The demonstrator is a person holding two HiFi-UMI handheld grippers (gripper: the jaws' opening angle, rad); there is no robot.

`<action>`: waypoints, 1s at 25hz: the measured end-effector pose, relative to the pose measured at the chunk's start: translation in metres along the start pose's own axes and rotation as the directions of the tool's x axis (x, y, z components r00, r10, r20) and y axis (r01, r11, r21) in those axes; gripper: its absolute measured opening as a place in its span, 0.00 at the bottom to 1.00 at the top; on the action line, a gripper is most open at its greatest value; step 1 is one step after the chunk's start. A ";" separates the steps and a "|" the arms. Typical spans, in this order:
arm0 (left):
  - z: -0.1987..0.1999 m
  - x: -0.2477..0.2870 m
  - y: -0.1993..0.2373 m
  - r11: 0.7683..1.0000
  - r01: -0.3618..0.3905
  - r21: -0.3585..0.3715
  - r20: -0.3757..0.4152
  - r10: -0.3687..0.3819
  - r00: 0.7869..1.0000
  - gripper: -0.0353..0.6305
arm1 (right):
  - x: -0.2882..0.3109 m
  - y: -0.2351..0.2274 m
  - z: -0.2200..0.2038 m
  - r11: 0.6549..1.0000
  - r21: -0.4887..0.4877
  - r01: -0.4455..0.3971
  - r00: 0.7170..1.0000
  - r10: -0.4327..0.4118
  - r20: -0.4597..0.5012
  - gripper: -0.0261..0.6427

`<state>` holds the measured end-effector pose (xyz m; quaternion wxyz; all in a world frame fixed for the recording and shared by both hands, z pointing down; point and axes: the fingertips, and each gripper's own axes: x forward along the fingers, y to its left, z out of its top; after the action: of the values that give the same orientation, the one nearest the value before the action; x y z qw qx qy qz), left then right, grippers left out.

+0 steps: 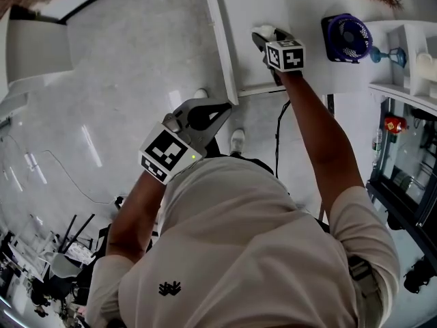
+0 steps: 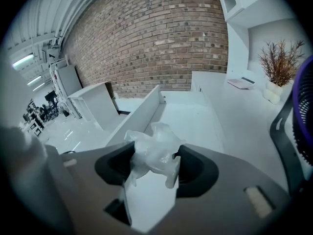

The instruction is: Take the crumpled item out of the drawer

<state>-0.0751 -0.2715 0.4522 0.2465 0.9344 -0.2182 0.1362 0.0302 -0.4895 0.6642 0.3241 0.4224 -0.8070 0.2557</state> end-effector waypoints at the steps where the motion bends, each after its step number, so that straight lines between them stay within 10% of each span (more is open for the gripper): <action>1: -0.001 0.001 -0.005 1.000 -0.002 0.003 -0.001 0.002 1.000 0.06 | -0.006 0.002 0.001 1.000 -0.002 -0.007 1.000 0.007 0.009 0.42; 25: -0.002 0.009 -0.150 0.995 -0.054 0.082 0.043 0.050 0.998 0.06 | -0.192 0.054 -0.021 0.986 -0.087 -0.141 0.972 0.155 0.176 0.40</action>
<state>0.0043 -0.1562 0.3966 0.1991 0.9404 -0.2417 0.1323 0.0744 -0.3486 0.5287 0.2443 0.3704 -0.8714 0.2092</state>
